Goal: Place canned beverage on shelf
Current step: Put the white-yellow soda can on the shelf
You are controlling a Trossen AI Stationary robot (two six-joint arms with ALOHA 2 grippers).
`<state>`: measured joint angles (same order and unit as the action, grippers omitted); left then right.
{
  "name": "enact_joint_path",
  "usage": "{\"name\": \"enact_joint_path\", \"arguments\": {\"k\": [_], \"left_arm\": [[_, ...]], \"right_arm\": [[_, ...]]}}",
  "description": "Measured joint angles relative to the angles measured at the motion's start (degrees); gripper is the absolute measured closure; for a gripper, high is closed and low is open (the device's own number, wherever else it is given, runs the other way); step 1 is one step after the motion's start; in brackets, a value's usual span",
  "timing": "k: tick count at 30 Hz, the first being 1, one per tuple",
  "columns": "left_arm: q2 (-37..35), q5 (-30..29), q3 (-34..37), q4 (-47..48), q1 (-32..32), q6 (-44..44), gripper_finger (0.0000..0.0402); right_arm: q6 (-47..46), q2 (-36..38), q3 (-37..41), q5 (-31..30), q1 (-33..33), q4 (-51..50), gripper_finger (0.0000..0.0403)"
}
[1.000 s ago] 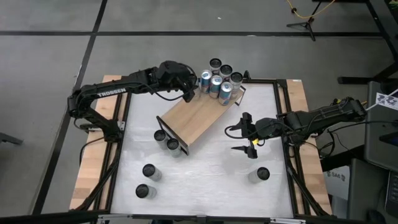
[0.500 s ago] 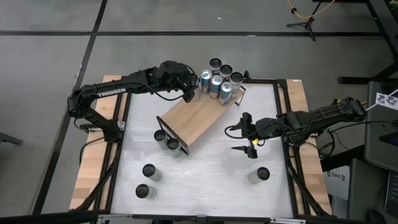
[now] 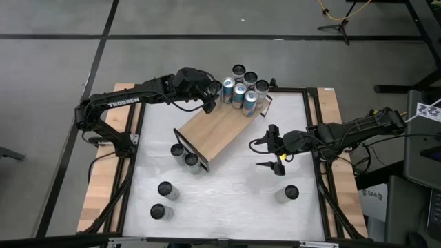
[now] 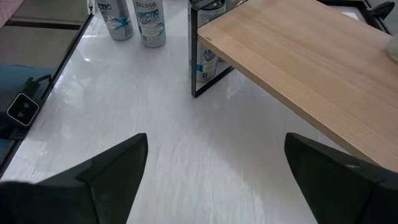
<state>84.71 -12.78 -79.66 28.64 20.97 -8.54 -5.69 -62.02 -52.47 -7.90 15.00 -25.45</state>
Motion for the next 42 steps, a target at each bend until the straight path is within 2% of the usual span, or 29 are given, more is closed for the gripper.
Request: {"name": "enact_joint_path", "arguments": {"k": [19, 31, 42], "left_arm": [[0.04, -0.01, 0.02, -0.07, 0.0, -0.83, 0.0111], [0.55, -0.2, 0.17, -2.45, -1.09, -1.94, 0.0152], [0.98, -10.02, 0.17, -2.33, -3.78, -8.35, 0.0158]], "right_arm": [[0.0, 0.0, 0.0, 0.0, -0.01, 0.0, 0.0029], [0.0, 0.0, 0.0, 0.0, -0.01, 0.0, 0.0029], [0.0, 0.0, 0.0, 0.0, -0.01, 0.0, 0.0029]]}}
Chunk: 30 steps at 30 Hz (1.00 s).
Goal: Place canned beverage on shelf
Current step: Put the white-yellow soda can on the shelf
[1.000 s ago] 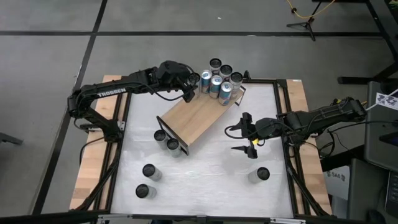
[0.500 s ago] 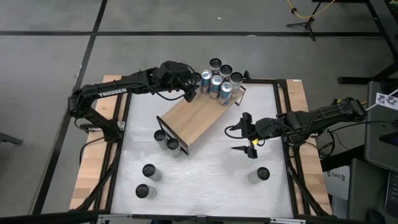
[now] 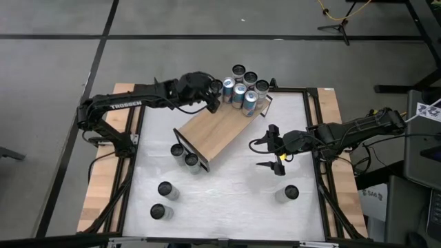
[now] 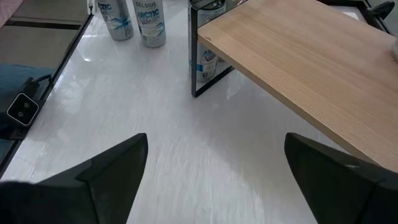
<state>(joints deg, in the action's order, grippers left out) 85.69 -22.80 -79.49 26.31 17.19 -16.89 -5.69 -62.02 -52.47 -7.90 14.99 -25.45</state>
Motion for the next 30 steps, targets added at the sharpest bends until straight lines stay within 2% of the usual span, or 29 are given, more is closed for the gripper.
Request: {"name": "enact_joint_path", "arguments": {"k": [5, 11, 20, 30], "left_arm": [[0.0, -0.83, -0.02, -0.01, -0.88, -1.29, 0.0158], [0.0, -5.7, -0.02, 0.14, -1.66, -5.11, 0.0158], [0.0, -5.21, -0.04, 0.23, -1.66, -5.24, 0.0157], [-0.01, -3.07, -0.06, 0.22, -1.64, -5.24, 0.0132]], "right_arm": [[0.0, 0.0, 0.0, 0.0, -0.01, 0.0, 0.0029], [0.0, 0.0, 0.0, 0.0, 0.01, 0.0, 0.0029], [0.0, 0.0, 0.0, 0.0, -0.01, 0.0, 0.0029], [0.01, 0.0, 0.0, 0.01, -0.01, -0.01, 0.0029]]}}
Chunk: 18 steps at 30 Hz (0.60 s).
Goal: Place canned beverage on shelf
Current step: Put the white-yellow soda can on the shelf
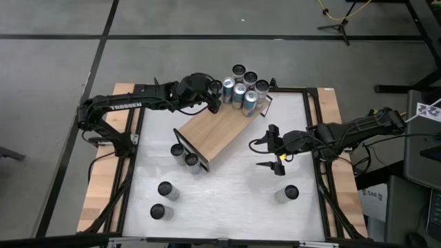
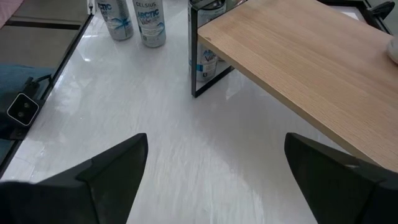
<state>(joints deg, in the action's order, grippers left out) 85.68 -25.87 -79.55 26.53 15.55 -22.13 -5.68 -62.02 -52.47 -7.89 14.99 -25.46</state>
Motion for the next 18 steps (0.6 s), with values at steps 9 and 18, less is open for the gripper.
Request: {"name": "enact_joint_path", "arguments": {"k": [9, 18], "left_arm": [[-0.01, 0.0, -0.02, -0.01, 0.02, 0.0, 0.013], [-0.03, -0.02, -0.02, -0.01, 0.02, 0.02, 0.0127]], "right_arm": [[-0.01, 0.0, 0.0, 0.01, 0.02, -0.01, 0.0029], [0.0, 0.0, 0.0, 0.0, 0.0, -0.01, 0.0029]]}}
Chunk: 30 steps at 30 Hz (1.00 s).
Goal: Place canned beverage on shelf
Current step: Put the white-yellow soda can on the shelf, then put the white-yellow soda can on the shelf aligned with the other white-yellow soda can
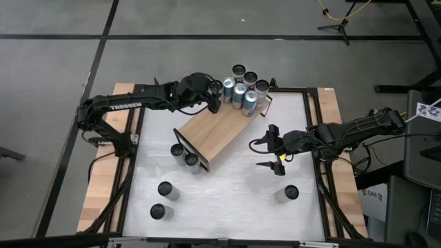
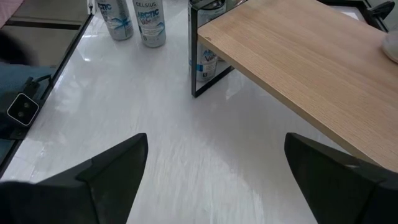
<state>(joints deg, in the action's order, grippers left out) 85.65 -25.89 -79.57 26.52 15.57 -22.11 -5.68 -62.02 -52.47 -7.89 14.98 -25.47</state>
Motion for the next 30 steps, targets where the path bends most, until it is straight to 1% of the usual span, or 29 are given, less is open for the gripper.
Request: {"name": "enact_joint_path", "arguments": {"k": [5, 9, 14, 23, 30], "left_arm": [[0.0, 0.02, 0.0, 0.0, 0.0, 0.0, 0.0129], [-0.02, 0.0, 0.0, -0.02, 0.0, 0.17, 0.0123], [-0.2, -0.1, -0.21, -0.55, 0.0, 0.2, 0.0108], [-0.18, -0.09, -0.2, -0.2, 0.0, 0.18, 0.0066], [-0.94, -0.01, -0.09, -0.5, 0.08, 0.2, 0.006]], "right_arm": [[-0.01, 0.0, 0.0, 0.0, 0.01, 0.0, 0.0029], [0.01, 0.0, 0.0, -0.01, 0.02, 0.0, 0.0029], [0.01, 0.0, 0.0, 0.01, 0.01, 0.01, 0.0029], [-0.01, 0.0, 0.0, 0.0, 0.02, 0.01, 0.0029], [0.0, 0.02, -0.08, 0.01, 0.0, -0.06, 0.0029]]}}
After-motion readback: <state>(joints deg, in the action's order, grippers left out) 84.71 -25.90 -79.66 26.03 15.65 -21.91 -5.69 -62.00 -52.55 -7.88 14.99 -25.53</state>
